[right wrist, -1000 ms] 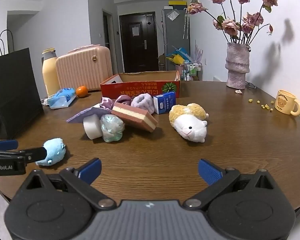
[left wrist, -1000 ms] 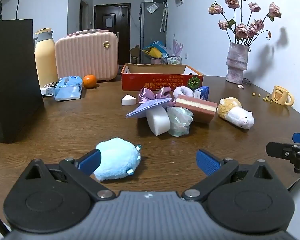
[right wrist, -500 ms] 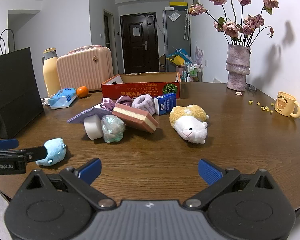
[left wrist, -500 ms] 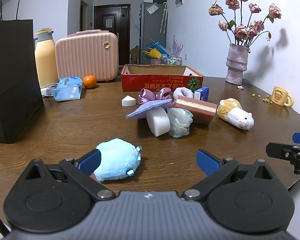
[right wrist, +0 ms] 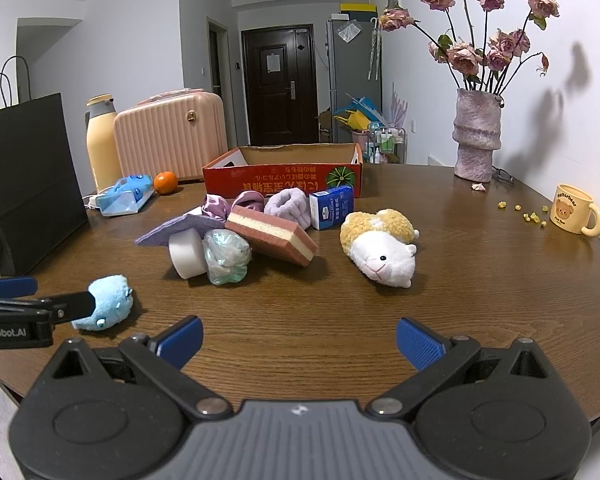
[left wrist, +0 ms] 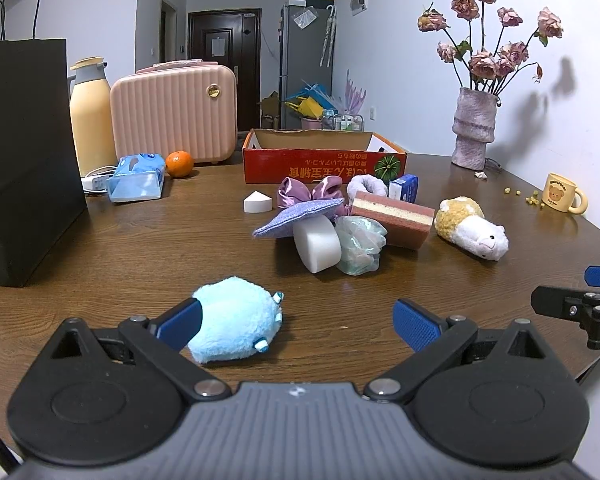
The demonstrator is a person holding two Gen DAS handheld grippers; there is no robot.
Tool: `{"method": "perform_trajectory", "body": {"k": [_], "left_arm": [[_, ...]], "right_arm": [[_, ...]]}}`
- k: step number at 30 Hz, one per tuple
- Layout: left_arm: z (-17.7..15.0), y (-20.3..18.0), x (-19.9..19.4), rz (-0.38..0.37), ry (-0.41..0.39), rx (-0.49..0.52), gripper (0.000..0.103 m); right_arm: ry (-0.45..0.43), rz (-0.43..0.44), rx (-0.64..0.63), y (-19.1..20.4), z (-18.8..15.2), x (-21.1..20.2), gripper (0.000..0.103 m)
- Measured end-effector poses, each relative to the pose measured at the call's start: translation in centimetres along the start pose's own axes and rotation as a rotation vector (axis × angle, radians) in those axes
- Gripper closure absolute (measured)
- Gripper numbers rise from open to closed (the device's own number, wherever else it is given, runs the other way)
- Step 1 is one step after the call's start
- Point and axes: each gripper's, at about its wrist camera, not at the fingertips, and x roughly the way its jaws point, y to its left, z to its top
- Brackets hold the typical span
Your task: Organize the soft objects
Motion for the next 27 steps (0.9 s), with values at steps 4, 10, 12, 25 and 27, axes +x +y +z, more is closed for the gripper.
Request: {"method": "perform_trajectory", "body": {"k": [4,10,12,25,27], "left_arm": [[-0.07,0.08,0.07,-0.001,0.0,-0.001,0.0],[-0.13,0.12,0.13,-0.001,0.001,-0.002,0.0],[-0.12,0.11,0.12,-0.001,0.0,-0.001,0.0],[-0.2,0.11,0.24,-0.002,0.0,-0.002,0.0],[-0.2,0.11,0.24,-0.002,0.0,-0.002,0.0]], "right_arm": [[0.0,0.0,0.0,-0.01,0.0,0.0,0.0],[0.0,0.0,0.0,-0.01,0.01,0.03,0.0],[0.0,0.0,0.0,-0.01,0.02,0.04,0.0],[0.002,-0.001,-0.005,0.11,0.01,0.05,0.0],[0.002,-0.001,-0.005,0.11,0.01,0.05,0.0]]}}
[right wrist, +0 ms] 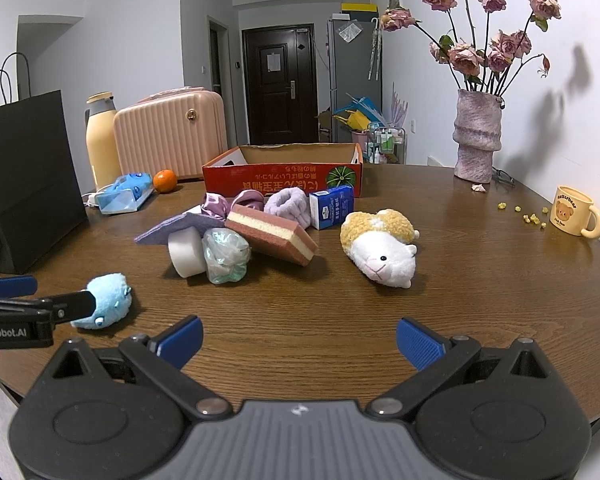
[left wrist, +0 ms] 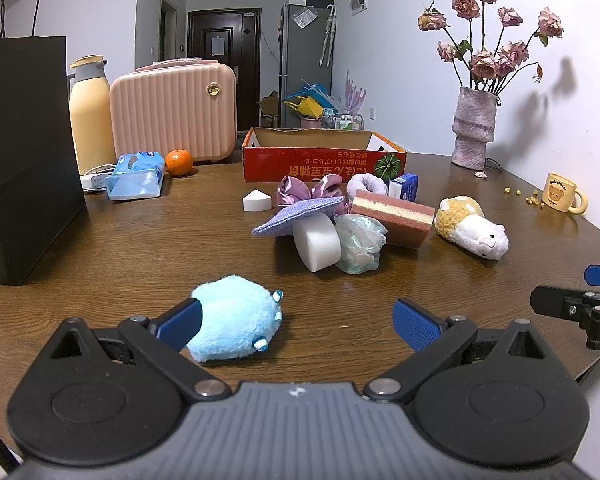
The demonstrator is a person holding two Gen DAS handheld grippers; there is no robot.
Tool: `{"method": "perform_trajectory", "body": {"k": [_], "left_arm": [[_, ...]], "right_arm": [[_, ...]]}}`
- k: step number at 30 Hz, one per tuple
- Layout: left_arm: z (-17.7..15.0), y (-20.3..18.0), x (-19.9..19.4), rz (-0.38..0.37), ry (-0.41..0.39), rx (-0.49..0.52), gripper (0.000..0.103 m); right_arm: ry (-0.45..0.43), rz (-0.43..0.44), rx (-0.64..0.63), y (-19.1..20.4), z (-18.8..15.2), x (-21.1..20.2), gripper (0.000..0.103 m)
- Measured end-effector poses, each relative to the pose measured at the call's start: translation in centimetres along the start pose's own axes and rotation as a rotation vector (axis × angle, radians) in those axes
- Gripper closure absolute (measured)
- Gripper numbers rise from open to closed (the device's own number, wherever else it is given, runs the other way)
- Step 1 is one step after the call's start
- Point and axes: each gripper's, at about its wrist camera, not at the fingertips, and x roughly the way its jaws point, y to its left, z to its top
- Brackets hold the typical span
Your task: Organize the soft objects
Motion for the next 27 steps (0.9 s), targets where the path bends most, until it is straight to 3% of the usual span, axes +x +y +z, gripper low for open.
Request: {"method": "perform_trajectory", "body": {"k": [27], "left_arm": [[-0.01,0.0,-0.02,0.0,0.0,-0.002,0.0]], "right_arm": [[0.004,-0.002,-0.001,0.02,0.01,0.24,0.0]]}}
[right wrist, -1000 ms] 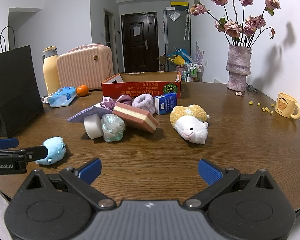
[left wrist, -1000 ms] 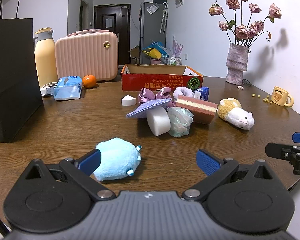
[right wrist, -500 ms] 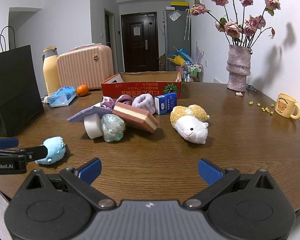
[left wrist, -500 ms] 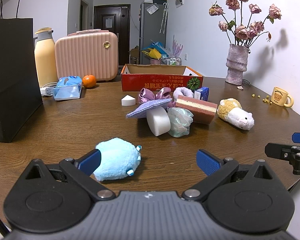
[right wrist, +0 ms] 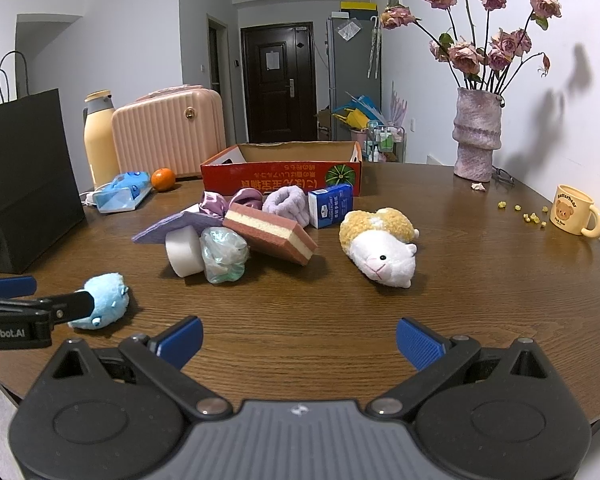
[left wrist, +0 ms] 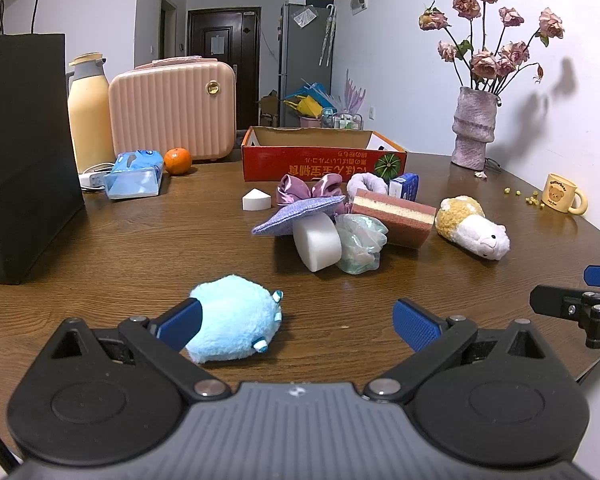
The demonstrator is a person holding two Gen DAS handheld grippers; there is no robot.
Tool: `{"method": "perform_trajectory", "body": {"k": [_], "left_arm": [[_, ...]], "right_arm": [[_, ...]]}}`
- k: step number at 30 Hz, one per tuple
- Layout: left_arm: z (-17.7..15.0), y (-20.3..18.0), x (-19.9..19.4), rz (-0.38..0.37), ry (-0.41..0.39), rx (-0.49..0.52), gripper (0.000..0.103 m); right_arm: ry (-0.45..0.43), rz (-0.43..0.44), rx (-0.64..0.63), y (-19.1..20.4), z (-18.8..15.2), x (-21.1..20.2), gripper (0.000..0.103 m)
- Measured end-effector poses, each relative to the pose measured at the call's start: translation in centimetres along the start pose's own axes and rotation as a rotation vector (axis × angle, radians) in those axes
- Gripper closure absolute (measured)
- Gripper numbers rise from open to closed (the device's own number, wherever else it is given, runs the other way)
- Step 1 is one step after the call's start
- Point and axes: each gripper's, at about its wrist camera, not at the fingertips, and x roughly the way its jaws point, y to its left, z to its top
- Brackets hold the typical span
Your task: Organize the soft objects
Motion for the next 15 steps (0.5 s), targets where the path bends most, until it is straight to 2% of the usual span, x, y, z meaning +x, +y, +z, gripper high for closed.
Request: {"method": "perform_trajectory", "body": {"k": [15], "left_arm": [[0.0,-0.4,1.1,-0.005,-0.004,0.011,0.0]], "right_arm": [[0.007,-0.007,-0.03,0.1,0.6,1.3,0.0]]}}
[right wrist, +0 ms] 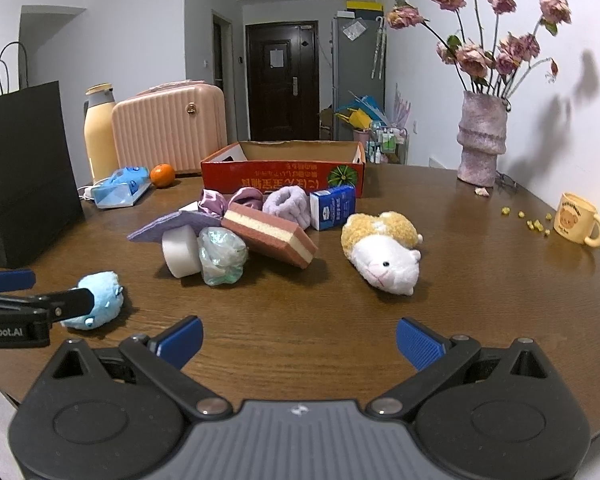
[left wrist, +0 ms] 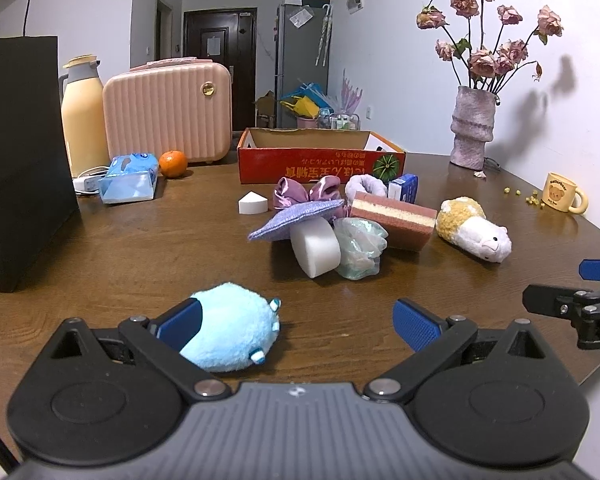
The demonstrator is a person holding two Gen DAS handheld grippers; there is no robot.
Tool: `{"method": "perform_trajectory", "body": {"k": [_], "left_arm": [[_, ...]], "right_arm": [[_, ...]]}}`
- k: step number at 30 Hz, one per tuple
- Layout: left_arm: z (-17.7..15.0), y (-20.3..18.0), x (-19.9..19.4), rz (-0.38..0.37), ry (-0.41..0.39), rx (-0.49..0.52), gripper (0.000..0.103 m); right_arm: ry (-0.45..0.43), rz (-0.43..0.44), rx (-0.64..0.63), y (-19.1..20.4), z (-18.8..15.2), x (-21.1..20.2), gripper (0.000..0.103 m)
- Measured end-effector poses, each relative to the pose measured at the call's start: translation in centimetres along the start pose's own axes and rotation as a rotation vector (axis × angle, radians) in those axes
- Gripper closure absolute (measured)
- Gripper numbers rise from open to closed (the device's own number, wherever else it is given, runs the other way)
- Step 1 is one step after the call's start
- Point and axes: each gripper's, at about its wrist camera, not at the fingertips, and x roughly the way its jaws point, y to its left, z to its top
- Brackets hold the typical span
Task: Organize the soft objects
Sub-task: 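Move the left tool past the light-blue plush toward the pile while the right tool approaches the sponge block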
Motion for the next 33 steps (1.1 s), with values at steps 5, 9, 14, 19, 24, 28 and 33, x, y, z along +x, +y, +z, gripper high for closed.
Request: {"method": "perform_trajectory", "body": {"k": [5,9,14,19,24,28,33], "left_arm": [[0.6,0.1,0.6,-0.001,-0.001,-0.002,0.0],[1.0,0.3,1.2,0.002,0.006,-0.006,0.0],[1.3,0.4,2.1,0.002,0.015,-0.013,0.0],[1.3,0.5,2.9,0.0,0.031,-0.014,0.0],[1.5,0.6,3.8,0.002,0.045,-0.017,0.0],[1.8,0.7,4.7,0.003,0.054,-0.019,0.0],[2.2,0.7,5.6,0.003,0.063,-0.017,0.0]], "right_arm": [[-0.008,0.011,-0.03,0.6,0.6,0.7,0.0],[-0.008,0.021,-0.044,0.9,1.1,1.4,0.0],[-0.008,0.027,-0.053,1.2,1.6,2.2,0.0],[-0.007,0.037,-0.055,1.3,2.0,2.9,0.0],[0.002,0.04,-0.053,1.3,2.3,3.9,0.0],[0.011,0.04,-0.05,1.2,2.5,4.8,0.0],[0.022,0.039,-0.048,0.9,2.7,5.7,0.0]]}}
